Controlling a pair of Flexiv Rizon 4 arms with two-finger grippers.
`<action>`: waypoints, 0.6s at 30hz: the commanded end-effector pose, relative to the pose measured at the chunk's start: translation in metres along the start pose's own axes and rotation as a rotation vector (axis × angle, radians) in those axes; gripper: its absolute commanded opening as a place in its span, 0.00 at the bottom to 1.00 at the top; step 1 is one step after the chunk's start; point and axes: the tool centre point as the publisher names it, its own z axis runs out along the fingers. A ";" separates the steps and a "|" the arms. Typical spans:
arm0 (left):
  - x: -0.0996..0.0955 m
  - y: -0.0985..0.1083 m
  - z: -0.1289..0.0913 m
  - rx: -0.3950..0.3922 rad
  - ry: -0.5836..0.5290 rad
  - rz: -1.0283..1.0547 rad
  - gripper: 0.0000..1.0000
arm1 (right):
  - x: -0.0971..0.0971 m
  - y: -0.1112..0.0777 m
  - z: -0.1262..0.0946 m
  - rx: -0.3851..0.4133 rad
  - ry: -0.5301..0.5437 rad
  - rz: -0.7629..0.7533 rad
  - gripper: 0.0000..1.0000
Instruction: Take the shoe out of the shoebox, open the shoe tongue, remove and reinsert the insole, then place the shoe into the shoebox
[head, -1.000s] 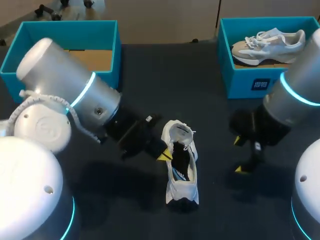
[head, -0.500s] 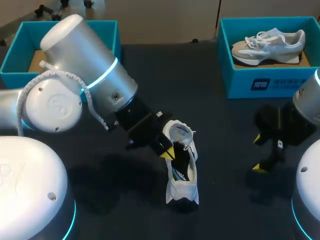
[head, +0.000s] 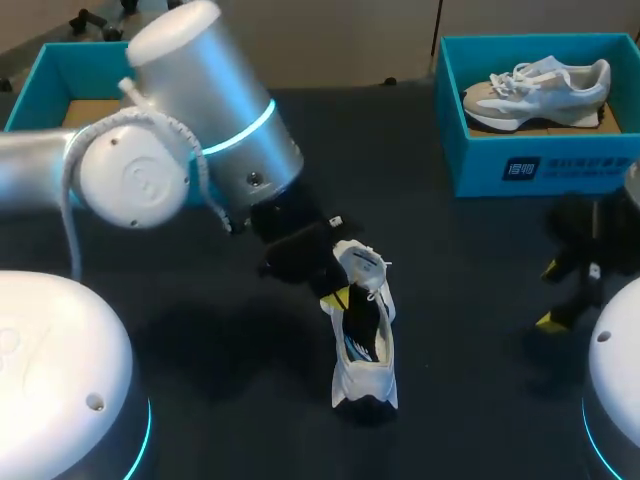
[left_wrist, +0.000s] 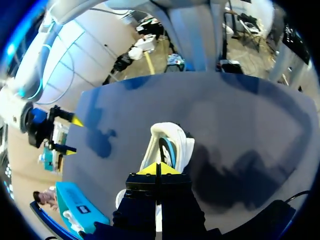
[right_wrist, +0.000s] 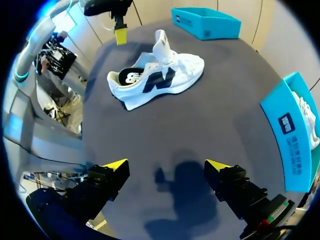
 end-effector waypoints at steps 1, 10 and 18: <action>-0.012 0.009 0.013 0.023 0.234 0.054 0.00 | -0.007 -0.012 -0.007 -0.016 0.014 0.018 1.00; -0.012 0.004 0.023 0.039 0.382 0.165 0.00 | -0.008 -0.017 -0.010 -0.037 0.011 0.056 1.00; -0.012 0.004 0.023 0.039 0.382 0.165 0.00 | -0.008 -0.017 -0.010 -0.037 0.011 0.056 1.00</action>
